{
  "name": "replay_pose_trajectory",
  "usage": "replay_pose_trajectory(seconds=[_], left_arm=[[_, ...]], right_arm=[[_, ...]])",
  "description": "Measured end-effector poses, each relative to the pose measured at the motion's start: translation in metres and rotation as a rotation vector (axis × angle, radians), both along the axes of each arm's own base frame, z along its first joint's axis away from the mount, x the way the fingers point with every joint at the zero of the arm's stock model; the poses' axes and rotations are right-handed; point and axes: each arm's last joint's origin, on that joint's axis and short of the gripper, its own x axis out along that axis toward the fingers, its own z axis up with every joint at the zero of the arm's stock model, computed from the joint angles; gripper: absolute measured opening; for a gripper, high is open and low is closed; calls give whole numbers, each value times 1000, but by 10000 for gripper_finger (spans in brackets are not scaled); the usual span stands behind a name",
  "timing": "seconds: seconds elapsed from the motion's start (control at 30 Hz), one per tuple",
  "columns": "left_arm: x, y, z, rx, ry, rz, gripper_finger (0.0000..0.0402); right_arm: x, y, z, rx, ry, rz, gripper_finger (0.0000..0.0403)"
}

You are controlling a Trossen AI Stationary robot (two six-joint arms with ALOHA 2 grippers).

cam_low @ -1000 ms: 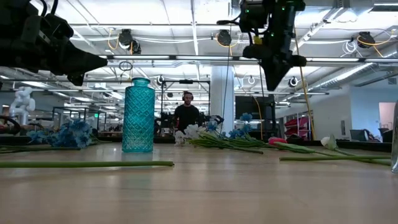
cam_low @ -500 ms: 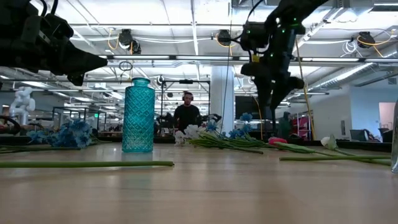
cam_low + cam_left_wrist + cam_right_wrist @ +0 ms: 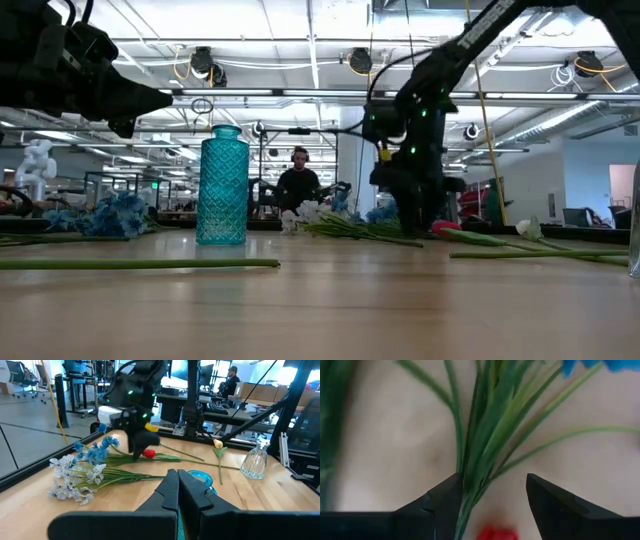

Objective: Sort flowers into vase by color
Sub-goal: Put the right blue flower into the transparent vase

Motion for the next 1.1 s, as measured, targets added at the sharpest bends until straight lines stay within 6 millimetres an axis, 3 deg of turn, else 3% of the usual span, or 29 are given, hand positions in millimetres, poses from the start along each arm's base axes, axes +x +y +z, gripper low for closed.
replay_pose_trajectory(seconds=[0.2,0.3,0.47,0.63,0.73,0.87,1.1], left_arm=[[0,0,0,0,0,0,2],[0,0,0,0,0,0,2],[0,0,0,0,0,0,2],[0,0,0,0,0,0,2],[0,0,0,0,0,0,2],[0,0,0,0,1,0,2],[0,0,0,0,0,0,2]], right_arm=[[6,-17,-13,-21,-66,-3,193],[9,-21,-18,-40,-78,19,145],[15,-24,-21,-90,-108,99,23],[9,-21,-9,-90,-96,132,12],[-2,-15,12,-71,-96,61,4],[-11,-1,69,-190,-218,-40,3],[-35,69,161,-470,-485,-181,1]])
